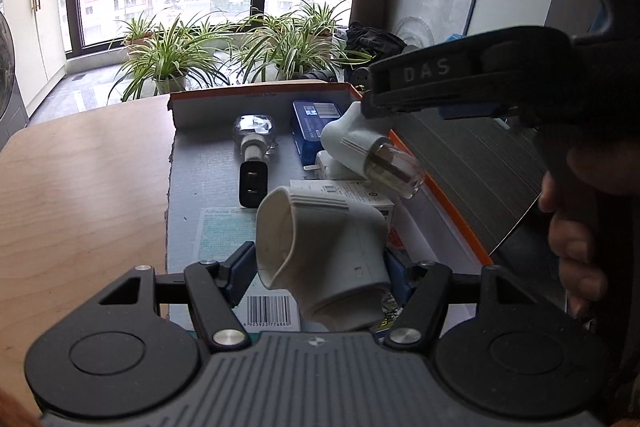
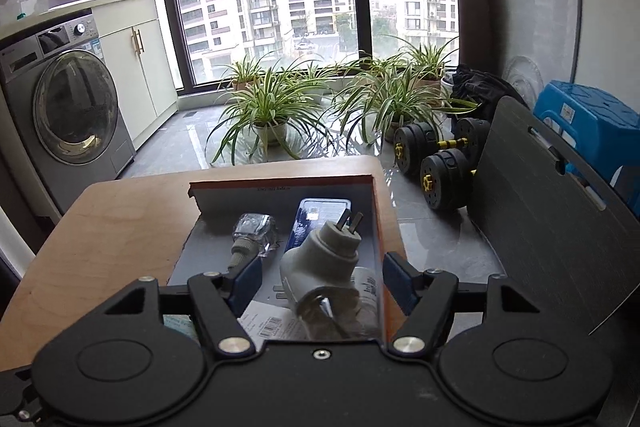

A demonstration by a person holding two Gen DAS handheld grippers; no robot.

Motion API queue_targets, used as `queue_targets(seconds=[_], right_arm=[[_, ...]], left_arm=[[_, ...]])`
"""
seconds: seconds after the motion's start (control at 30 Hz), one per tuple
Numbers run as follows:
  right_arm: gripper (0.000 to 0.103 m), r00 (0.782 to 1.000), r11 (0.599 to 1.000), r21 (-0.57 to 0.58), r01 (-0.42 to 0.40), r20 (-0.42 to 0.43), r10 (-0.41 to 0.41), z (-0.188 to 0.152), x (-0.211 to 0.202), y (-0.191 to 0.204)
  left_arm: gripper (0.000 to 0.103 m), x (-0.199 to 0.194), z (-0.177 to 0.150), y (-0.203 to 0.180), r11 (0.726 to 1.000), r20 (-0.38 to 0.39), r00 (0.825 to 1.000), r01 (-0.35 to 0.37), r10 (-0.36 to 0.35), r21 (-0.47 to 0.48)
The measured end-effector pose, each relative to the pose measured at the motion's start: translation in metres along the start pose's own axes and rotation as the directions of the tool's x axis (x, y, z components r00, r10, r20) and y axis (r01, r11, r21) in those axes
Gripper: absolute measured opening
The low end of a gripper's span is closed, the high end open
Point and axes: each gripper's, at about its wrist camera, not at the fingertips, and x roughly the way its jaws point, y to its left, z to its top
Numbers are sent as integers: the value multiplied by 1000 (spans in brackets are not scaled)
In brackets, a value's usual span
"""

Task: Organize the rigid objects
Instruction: 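Lower the clear-based plug into the tray and open the right gripper, then lower the white elbow plug into the tray and open the left gripper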

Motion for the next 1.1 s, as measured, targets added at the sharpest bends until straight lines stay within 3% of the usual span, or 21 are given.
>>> queue_targets(seconds=[0.1, 0.13, 0.27, 0.53, 0.9, 1.1], right_arm=[[82, 999, 1000, -5, 15, 30, -15, -2, -19, -4], [82, 999, 1000, -6, 24, 38, -23, -2, -25, -5], [82, 997, 999, -17, 44, 62, -43, -6, -44, -3], [83, 997, 999, -23, 49, 64, -47, -19, -70, 6], [86, 1000, 999, -31, 28, 1, -28, -58, -96, 19], [86, 999, 999, -28, 31, -37, -32, -78, -100, 27]], left_arm=[[70, 3, 2, -4, 1000, 10, 1000, -1, 1, 1], [79, 2, 3, -4, 1000, 12, 1000, -10, 10, -4], [86, -8, 8, -4, 1000, 38, 999, -22, 23, -19], [103, -36, 12, 4, 995, 43, 995, -90, 92, -49], [103, -68, -3, 19, 972, -14, 979, -202, 202, -116], [103, -77, -16, 18, 966, -34, 971, -238, 236, -98]])
